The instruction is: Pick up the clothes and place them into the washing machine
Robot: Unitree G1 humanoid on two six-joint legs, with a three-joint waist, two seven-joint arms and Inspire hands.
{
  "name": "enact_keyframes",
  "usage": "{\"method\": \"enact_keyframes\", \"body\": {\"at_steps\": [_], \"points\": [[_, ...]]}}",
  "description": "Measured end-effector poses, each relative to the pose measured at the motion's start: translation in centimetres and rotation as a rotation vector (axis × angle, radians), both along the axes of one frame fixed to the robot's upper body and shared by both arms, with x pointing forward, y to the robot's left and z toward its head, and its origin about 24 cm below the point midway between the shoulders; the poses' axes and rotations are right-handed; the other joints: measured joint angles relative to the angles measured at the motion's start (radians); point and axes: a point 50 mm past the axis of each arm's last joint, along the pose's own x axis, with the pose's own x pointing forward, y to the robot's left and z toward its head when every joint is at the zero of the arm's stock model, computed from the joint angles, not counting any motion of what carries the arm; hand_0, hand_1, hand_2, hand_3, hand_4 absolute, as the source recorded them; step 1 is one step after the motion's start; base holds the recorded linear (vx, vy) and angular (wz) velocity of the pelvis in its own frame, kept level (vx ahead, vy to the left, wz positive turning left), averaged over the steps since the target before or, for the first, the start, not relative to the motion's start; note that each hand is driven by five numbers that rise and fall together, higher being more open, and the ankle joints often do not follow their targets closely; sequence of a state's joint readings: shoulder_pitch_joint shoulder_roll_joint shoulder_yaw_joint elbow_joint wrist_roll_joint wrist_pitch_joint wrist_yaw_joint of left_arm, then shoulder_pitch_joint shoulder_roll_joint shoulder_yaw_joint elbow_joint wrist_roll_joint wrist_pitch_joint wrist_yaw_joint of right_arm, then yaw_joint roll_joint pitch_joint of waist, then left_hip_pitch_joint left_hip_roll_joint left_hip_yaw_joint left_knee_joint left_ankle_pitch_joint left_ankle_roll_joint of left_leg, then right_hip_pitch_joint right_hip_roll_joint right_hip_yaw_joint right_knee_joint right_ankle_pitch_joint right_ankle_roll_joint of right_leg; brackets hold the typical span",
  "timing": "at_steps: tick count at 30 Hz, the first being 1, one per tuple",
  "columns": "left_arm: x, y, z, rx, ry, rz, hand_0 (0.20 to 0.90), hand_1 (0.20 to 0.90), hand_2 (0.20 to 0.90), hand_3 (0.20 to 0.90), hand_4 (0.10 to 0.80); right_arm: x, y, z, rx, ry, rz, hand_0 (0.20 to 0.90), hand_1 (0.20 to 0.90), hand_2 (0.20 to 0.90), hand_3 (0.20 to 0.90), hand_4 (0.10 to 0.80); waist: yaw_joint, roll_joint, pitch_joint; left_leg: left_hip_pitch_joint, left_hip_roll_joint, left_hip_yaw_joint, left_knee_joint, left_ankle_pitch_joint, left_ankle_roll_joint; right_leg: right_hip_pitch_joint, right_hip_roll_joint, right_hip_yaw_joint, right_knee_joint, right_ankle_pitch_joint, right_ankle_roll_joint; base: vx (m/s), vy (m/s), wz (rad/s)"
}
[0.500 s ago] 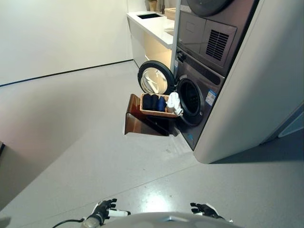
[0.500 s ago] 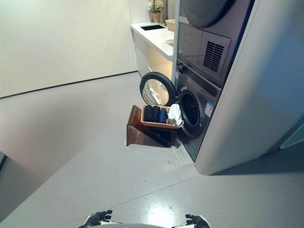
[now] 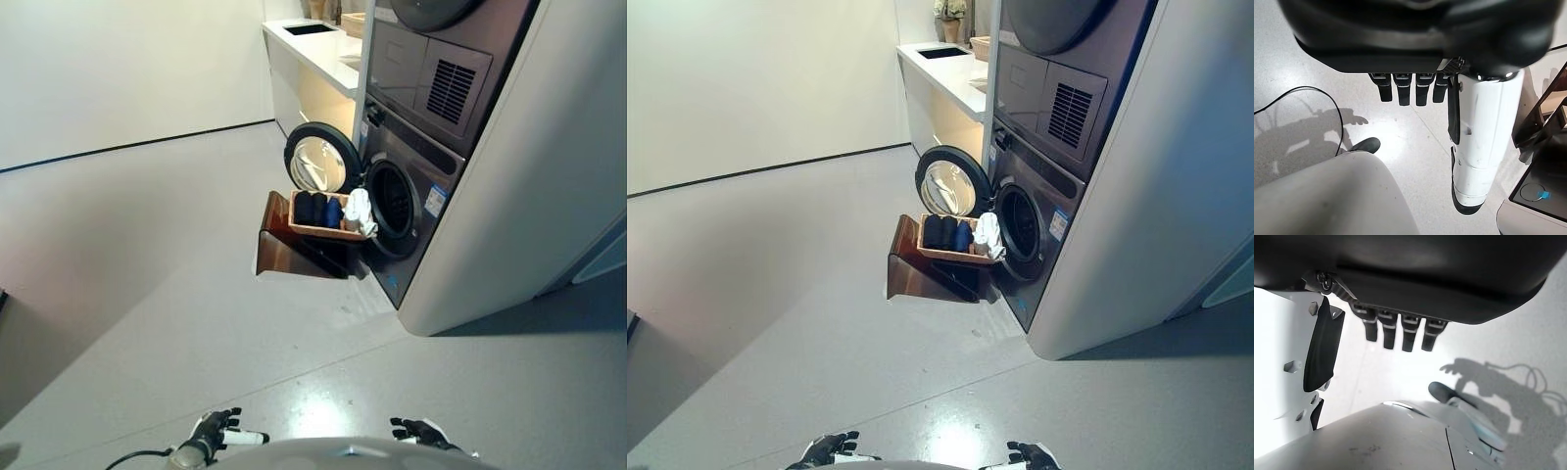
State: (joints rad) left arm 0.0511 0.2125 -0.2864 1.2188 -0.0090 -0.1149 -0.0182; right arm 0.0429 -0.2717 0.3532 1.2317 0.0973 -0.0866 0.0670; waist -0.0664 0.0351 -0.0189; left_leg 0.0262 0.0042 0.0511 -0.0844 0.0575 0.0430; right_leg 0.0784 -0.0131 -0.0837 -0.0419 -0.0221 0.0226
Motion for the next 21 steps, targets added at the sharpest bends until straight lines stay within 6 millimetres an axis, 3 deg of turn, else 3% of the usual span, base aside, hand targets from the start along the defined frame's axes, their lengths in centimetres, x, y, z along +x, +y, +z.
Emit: {"method": "enact_keyframes", "body": {"at_steps": [9,14,18,21], "points": [[0.4,-0.1,0.0,0.002,-0.006,0.006,0.9,0.9,0.9,0.9,0.8,0.4,0.0,0.1,-0.006,-0.008,0.009,0.9,0.9,0.9,0.9,0.8,0.0,0.002,0.009,-0.016,0.0,0.003,0.007,0.0,0.0,-0.02,-0.001,0.003,0.008,0.0,0.0,-0.012,0.024,-0.01],[2.6,-0.3,0.4,0.039,-0.063,-0.023,0.9,0.9,0.9,0.9,0.8,2.4,-0.4,0.4,-0.044,-0.049,-0.002,0.9,0.9,0.9,0.9,0.8,0.001,0.011,0.06,-0.045,-0.005,0.031,0.013,0.001,0.005,-0.087,-0.009,0.025,0.067,-0.008,0.006,0.005,0.119,-0.17],[4.0,-0.1,0.8,0.067,-0.101,-0.019,0.9,0.9,0.9,0.9,0.8,3.1,-1.2,0.7,-0.09,-0.066,-0.065,0.9,0.9,0.9,0.9,0.8,-0.002,0.008,0.083,-0.052,-0.028,0.047,0.012,-0.009,0.031,-0.161,-0.031,0.047,0.184,-0.064,0.024,0.085,0.153,-0.14],[4.8,0.1,1.0,0.085,-0.11,-0.022,0.9,0.9,0.9,0.9,0.8,4.2,-1.2,1.0,-0.071,-0.111,-0.111,0.9,0.9,0.9,0.9,0.8,-0.025,0.008,0.125,-0.009,-0.039,0.038,0.004,-0.019,0.062,-0.255,-0.056,0.045,0.467,-0.114,0.06,0.199,0.178,-0.11]]}}
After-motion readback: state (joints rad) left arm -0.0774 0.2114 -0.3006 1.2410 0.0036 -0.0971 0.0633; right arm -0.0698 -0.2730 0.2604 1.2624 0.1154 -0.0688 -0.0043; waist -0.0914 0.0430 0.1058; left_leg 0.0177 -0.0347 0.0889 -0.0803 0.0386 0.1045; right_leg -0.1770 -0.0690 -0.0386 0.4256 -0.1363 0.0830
